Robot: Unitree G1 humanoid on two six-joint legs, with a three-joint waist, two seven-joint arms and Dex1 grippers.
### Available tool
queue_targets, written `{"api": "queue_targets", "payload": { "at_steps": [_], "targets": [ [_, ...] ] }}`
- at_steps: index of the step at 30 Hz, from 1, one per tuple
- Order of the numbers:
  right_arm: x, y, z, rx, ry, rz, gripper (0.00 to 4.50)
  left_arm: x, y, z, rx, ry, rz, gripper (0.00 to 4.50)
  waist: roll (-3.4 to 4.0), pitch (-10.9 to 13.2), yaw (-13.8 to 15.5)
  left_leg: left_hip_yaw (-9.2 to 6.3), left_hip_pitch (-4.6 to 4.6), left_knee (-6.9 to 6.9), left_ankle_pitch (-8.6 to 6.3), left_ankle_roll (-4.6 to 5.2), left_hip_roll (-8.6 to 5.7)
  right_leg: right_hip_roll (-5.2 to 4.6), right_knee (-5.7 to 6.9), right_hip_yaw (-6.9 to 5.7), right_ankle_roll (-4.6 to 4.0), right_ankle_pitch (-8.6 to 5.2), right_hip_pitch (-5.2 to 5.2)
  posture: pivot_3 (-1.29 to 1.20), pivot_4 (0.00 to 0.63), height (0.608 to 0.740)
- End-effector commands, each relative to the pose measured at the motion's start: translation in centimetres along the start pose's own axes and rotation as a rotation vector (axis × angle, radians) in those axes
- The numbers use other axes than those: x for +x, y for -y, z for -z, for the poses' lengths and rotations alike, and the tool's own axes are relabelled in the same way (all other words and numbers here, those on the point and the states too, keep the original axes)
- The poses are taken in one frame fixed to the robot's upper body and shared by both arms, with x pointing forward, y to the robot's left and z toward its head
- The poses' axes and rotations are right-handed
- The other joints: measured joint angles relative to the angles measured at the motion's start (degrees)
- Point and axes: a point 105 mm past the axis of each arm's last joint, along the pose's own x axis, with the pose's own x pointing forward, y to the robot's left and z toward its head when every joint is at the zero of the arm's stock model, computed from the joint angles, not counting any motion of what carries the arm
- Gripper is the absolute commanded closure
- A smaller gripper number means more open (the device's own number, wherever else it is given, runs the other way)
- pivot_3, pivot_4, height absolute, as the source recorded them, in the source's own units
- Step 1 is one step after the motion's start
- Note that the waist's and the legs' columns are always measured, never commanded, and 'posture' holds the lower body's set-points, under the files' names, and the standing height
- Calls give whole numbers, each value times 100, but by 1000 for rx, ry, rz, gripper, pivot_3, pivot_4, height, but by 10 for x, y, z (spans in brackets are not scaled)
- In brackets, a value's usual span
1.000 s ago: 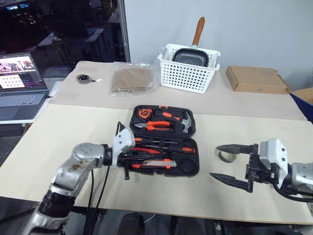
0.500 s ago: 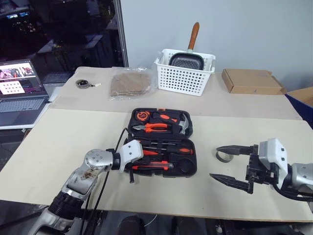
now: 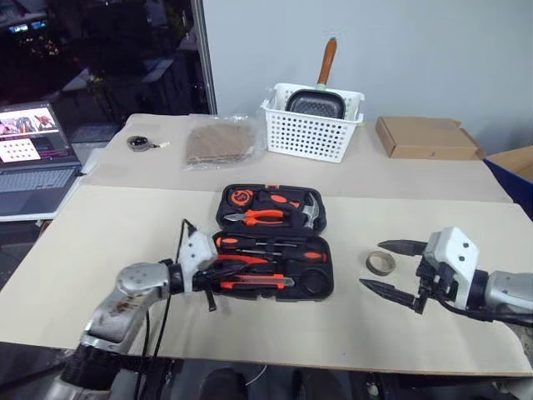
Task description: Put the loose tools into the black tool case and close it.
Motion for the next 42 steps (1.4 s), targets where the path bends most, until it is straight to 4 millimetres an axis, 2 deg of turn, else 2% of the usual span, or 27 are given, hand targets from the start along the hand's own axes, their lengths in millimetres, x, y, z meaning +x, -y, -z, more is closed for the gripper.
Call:
{"api": "queue_targets", "payload": {
  "at_steps": [1,2,4,5,7,9,12,19,20,21,23,27,28,30,33,36,39,42],
  "targets": [
    [-3,18,14,-47,-208,68,0,-11,23,-52,44,84,120,2680,1,0,23,0,-11,1,-10,3,-2,-3,-3,3,7,-4,-3,0,150,740],
    [-2,18,16,-34,-223,43,0,-12,28,-57,51,82,135,2447,0,1,25,0,-17,2,-15,6,-5,-5,-9,3,12,-7,-5,0,150,740],
    [2,25,25,16,-277,41,0,-15,35,-66,61,74,167,1621,-4,3,29,1,-22,4,-22,12,-15,-7,-15,-12,22,-14,-8,0,150,740],
    [5,28,29,25,-301,37,248,-16,37,-70,61,71,171,1420,-9,7,24,1,-23,4,-25,16,-21,-10,-17,-16,27,-17,-7,0,150,740],
    [11,32,37,22,-337,26,708,-17,41,-76,65,66,176,711,-13,12,24,1,-22,4,-26,18,-23,-10,-25,-18,29,-18,-5,0,150,740],
    [15,34,42,25,-366,14,1378,-16,46,-81,56,68,190,27,-10,18,26,1,-22,4,-26,18,-24,-8,-25,-23,29,-18,-4,0,150,740],
    [18,32,46,35,-406,-23,1378,-16,51,-86,46,66,192,27,-8,24,38,-2,-23,4,-26,18,-25,-6,-23,-26,28,-18,-5,0,150,740],
    [30,45,57,31,-476,28,1378,-14,56,-85,42,59,169,27,-10,27,25,0,-18,4,-24,15,-25,-3,-21,-24,26,-18,-2,0,150,740],
    [32,47,58,38,-483,36,1884,-14,56,-85,41,59,168,0,-11,28,23,0,-18,4,-24,14,-25,-2,-22,-24,26,-18,-2,0,150,740],
    [34,48,58,38,-486,36,1960,-15,56,-85,42,56,165,0,-11,28,16,0,-17,4,-23,13,-25,0,-21,-24,26,-18,-2,0,150,740],
    [37,48,55,41,-476,29,2790,-15,57,-85,43,52,164,0,-13,31,14,0,-14,4,-22,11,-23,6,-21,-24,23,-16,0,0,150,740],
    [37,44,49,22,-457,-10,4154,-16,59,-86,44,42,171,0,-12,32,29,-1,-14,4,-21,9,-23,5,-20,-26,20,-16,-1,0,150,740],
    [36,43,47,18,-452,-19,4425,-16,58,-85,44,40,171,0,-12,32,30,-1,-15,4,-21,9,-23,5,-20,-27,20,-16,-1,0,150,740],
    [34,39,40,7,-419,-45,4425,-17,58,-86,41,39,170,0,-11,33,33,0,-15,4,-21,9,-23,4,-20,-26,20,-16,-1,0,150,740],
    [35,16,-2,-31,-267,-186,4425,-22,56,-82,46,25,120,0,1,44,31,-1,-19,4,-21,9,-23,3,-21,-26,20,-16,-3,0,150,740],
    [39,-4,-30,-78,-189,-283,4425,-28,53,-79,66,38,56,0,5,58,-40,-1,-18,4,-21,9,-19,6,-16,-21,19,-16,-7,0,150,740],
    [53,-25,-44,-125,-165,-356,4425,-42,59,-78,66,71,56,0,0,62,-57,-2,-14,4,-21,7,-14,7,-16,-25,16,-17,-6,0,150,740],
    [63,-49,-44,-133,-200,-445,4425,-63,65,-81,21,104,71,0,-5,67,-71,-4,-16,4,-20,2,-10,1,-12,-32,6,-19,-10,0,150,740]
  ]
}}
